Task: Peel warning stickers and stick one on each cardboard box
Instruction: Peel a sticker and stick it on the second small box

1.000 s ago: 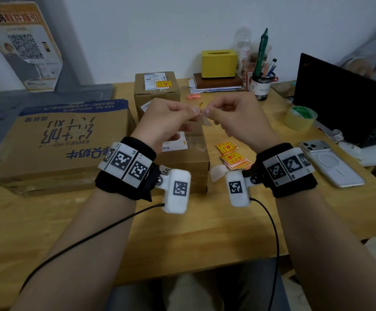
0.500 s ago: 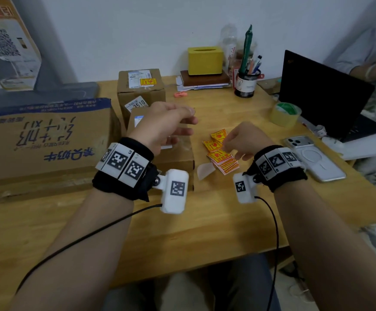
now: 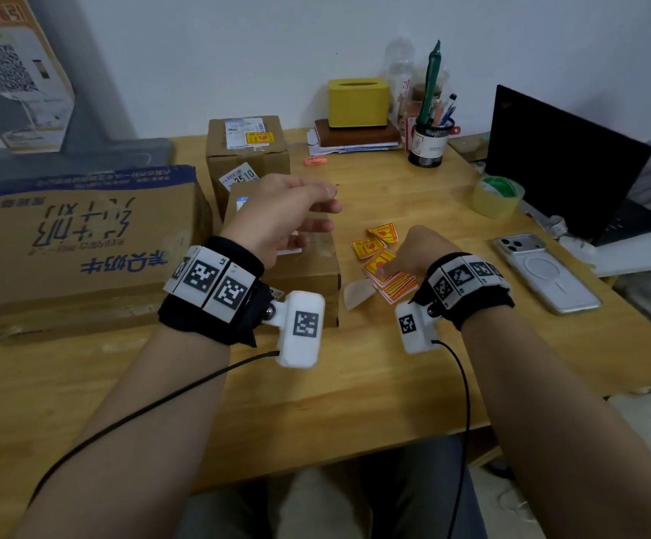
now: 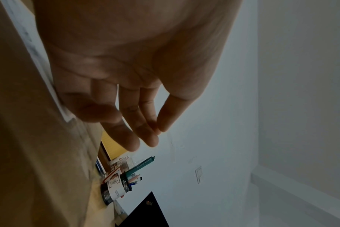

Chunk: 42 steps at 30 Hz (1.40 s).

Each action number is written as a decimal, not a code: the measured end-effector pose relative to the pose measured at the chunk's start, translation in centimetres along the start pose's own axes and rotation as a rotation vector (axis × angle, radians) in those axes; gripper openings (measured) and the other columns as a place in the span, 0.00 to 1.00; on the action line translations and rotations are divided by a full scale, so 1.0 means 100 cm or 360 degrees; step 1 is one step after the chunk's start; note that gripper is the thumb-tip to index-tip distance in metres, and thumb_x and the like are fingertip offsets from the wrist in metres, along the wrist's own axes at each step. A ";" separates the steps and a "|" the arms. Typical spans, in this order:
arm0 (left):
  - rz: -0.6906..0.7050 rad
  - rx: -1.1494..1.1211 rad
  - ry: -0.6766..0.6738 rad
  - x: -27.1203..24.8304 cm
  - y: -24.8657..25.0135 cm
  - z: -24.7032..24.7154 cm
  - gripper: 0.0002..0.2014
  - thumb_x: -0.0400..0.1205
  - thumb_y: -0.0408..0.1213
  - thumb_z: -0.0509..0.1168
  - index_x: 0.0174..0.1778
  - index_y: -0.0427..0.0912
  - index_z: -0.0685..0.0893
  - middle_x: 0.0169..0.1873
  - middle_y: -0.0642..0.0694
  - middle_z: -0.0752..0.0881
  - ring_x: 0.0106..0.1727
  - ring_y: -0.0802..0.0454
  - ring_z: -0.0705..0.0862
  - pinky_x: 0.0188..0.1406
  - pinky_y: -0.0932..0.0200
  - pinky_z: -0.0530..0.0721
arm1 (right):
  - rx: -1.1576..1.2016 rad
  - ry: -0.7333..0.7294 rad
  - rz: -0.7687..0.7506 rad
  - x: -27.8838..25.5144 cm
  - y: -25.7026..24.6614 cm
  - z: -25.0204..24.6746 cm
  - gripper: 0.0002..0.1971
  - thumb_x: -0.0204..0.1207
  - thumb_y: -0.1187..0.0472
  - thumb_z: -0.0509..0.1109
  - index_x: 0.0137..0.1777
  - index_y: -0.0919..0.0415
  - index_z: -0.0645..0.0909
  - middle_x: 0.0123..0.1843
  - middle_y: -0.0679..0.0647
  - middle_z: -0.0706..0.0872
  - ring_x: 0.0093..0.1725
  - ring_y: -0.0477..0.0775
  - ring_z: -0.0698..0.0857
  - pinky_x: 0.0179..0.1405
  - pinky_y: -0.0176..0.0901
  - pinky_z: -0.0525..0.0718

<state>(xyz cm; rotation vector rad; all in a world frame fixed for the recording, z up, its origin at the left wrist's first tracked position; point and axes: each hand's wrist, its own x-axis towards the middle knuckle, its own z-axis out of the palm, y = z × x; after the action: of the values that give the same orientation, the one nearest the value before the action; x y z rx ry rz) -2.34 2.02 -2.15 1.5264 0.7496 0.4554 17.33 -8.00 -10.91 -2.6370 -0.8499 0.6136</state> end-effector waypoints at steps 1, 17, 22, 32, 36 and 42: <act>0.0001 -0.0003 -0.0002 0.000 0.000 -0.001 0.11 0.85 0.38 0.67 0.61 0.41 0.88 0.39 0.51 0.92 0.37 0.53 0.89 0.29 0.62 0.75 | 0.0033 0.0010 0.0012 0.002 0.001 -0.002 0.24 0.67 0.47 0.87 0.38 0.62 0.77 0.41 0.58 0.87 0.40 0.58 0.85 0.34 0.45 0.78; 0.0043 0.0012 -0.0026 -0.006 0.003 -0.006 0.11 0.87 0.37 0.64 0.61 0.42 0.88 0.41 0.51 0.92 0.39 0.54 0.89 0.31 0.61 0.75 | 0.0089 0.0065 0.0101 0.007 0.008 -0.008 0.18 0.71 0.56 0.86 0.49 0.67 0.82 0.42 0.60 0.85 0.37 0.60 0.82 0.33 0.46 0.78; 0.0066 0.0017 -0.0028 -0.007 0.003 -0.006 0.10 0.86 0.38 0.65 0.59 0.43 0.88 0.41 0.51 0.92 0.40 0.53 0.90 0.34 0.59 0.76 | 0.0146 0.0031 -0.0008 0.001 0.000 -0.001 0.21 0.66 0.52 0.89 0.47 0.66 0.87 0.36 0.57 0.85 0.30 0.56 0.78 0.29 0.44 0.77; 0.0086 0.0007 -0.0032 -0.007 0.003 -0.010 0.10 0.86 0.37 0.65 0.60 0.42 0.89 0.41 0.51 0.92 0.40 0.53 0.90 0.32 0.61 0.75 | -0.0163 -0.0089 -0.0088 -0.011 -0.017 0.009 0.26 0.61 0.45 0.88 0.40 0.61 0.78 0.37 0.56 0.84 0.33 0.55 0.82 0.26 0.42 0.74; 0.0100 -0.0003 -0.0027 -0.008 0.003 -0.011 0.10 0.86 0.36 0.65 0.58 0.42 0.89 0.41 0.50 0.92 0.40 0.51 0.90 0.32 0.60 0.75 | -0.0188 -0.0098 -0.0084 -0.011 -0.019 0.009 0.23 0.61 0.46 0.85 0.42 0.62 0.81 0.39 0.57 0.87 0.36 0.57 0.86 0.28 0.40 0.77; 0.0106 0.0008 -0.0002 -0.010 0.003 -0.013 0.10 0.85 0.34 0.64 0.58 0.42 0.89 0.41 0.51 0.93 0.40 0.53 0.91 0.33 0.60 0.77 | -0.0250 -0.0112 -0.0120 -0.006 -0.018 0.005 0.22 0.63 0.43 0.85 0.38 0.61 0.83 0.35 0.56 0.87 0.34 0.57 0.85 0.29 0.40 0.77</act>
<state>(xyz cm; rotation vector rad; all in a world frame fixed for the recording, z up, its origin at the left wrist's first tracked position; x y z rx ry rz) -3.89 2.32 -1.53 1.5596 0.7011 0.5026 15.74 -6.91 -10.42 -2.7213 -1.0531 0.6477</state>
